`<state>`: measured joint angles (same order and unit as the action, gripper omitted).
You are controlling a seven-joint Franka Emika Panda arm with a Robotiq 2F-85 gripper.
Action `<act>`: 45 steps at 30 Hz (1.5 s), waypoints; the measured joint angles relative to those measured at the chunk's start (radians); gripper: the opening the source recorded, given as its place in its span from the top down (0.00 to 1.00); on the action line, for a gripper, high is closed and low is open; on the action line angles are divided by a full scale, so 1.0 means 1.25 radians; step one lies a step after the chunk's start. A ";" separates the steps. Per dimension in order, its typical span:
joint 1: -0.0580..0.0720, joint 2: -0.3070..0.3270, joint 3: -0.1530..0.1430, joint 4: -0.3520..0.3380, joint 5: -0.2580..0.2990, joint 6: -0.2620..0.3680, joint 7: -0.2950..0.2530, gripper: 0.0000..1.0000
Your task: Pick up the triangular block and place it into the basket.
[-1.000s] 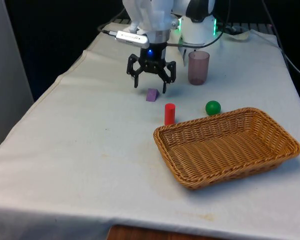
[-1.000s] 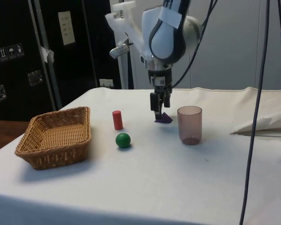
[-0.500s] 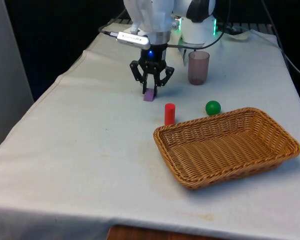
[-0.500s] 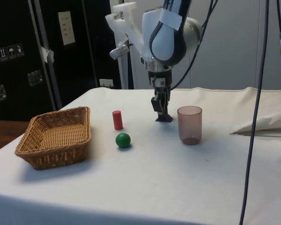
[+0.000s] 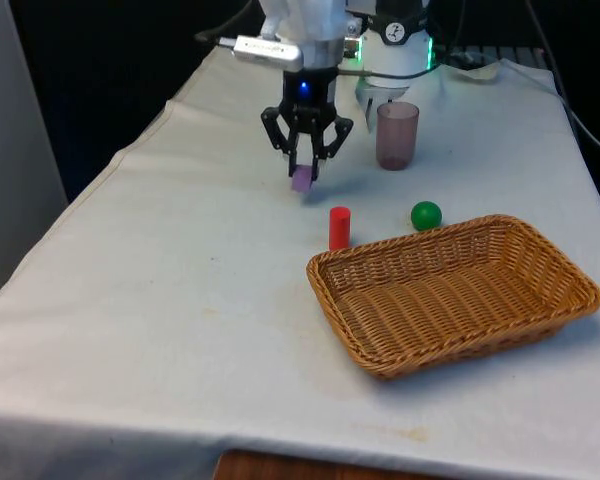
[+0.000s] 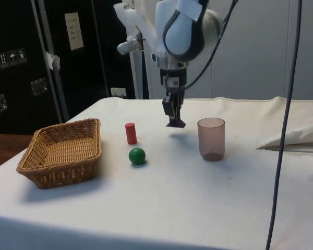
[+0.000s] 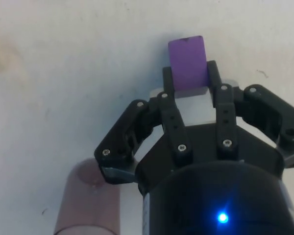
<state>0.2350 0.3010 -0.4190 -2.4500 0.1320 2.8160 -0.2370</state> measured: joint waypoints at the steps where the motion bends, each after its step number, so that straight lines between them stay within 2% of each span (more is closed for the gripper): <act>1: 0.001 -0.008 0.000 0.000 -0.002 -0.007 0.000 0.67; 8: 0.006 -0.046 0.001 0.012 -0.013 -0.042 0.008 0.67; 18: 0.015 -0.109 0.006 0.041 -0.062 -0.118 0.060 0.67; 26: 0.016 -0.133 0.020 0.075 -0.077 -0.175 0.090 0.67; 33: 0.017 -0.134 0.039 0.120 -0.080 -0.222 0.116 0.67; 39: 0.017 -0.132 0.050 0.142 -0.080 -0.240 0.128 0.67; 45: 0.017 -0.089 0.066 0.202 -0.079 -0.256 0.146 0.67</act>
<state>0.2560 0.1900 -0.3360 -2.1970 0.0330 2.4960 -0.0540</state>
